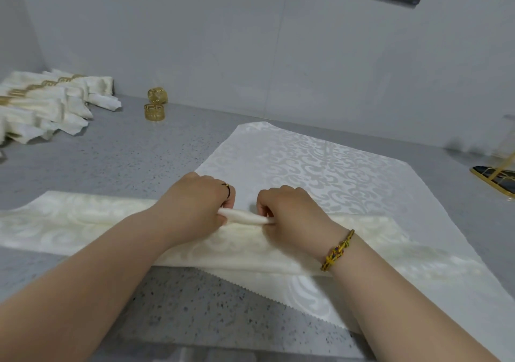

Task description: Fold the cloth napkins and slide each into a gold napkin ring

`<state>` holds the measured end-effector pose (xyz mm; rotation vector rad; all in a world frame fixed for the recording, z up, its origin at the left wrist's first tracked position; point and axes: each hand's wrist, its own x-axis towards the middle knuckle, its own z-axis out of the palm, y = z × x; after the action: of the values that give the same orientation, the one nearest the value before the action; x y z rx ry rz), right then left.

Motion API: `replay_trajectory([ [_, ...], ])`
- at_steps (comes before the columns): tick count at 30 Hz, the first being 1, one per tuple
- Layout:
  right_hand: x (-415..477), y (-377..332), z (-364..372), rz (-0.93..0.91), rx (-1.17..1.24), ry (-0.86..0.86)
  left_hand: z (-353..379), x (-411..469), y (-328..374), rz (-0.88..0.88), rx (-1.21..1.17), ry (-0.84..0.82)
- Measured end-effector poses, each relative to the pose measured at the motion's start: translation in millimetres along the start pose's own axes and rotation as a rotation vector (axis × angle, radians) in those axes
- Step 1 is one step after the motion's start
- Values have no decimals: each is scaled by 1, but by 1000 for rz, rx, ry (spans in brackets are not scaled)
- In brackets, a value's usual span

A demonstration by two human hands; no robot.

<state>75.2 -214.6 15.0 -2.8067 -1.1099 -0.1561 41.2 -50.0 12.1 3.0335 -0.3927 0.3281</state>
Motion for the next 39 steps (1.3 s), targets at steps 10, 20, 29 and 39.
replay_trajectory([
  [10,-39,3,1,-42,177,-85,-1,-41,-2,6,-312,-171],
  [20,-18,-2,-11,202,343,-266,-9,-14,-3,-217,-321,-352],
  [29,-46,-12,16,-140,56,319,12,-53,8,96,-45,295],
  [39,-79,-21,18,5,222,105,19,-81,2,-26,-343,88],
])
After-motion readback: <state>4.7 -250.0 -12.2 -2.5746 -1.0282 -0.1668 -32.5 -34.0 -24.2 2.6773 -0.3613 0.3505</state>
